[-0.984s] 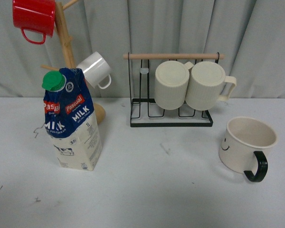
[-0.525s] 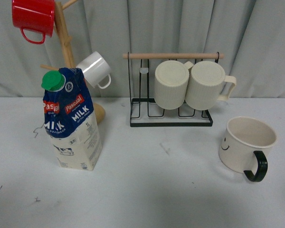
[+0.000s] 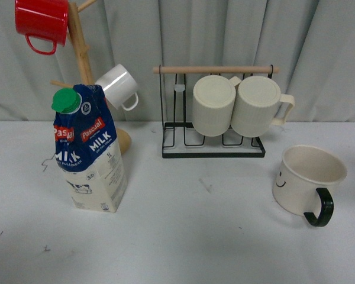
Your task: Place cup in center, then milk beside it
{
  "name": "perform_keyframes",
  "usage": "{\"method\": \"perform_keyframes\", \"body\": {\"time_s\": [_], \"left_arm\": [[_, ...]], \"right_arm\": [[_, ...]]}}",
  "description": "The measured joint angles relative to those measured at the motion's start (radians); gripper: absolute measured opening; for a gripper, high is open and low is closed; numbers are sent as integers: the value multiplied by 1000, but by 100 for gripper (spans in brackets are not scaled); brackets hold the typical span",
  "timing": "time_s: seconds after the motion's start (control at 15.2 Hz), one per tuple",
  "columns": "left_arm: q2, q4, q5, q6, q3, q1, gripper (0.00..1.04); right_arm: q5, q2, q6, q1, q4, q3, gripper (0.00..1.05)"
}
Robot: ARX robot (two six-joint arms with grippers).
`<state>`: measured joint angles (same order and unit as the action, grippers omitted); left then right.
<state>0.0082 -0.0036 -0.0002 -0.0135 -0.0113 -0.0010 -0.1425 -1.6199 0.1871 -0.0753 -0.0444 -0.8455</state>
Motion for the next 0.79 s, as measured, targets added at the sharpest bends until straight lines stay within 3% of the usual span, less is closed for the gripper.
{"method": "perform_keyframes", "body": {"time_s": [0.39,0.79], "left_arm": [[0,0,0,0,0,0,98],[0,0,0,0,0,0,98]], "right_arm": [[49,-293,31,39,-64,-244,98],[77,-417,84,77,-143,-367,98]]}}
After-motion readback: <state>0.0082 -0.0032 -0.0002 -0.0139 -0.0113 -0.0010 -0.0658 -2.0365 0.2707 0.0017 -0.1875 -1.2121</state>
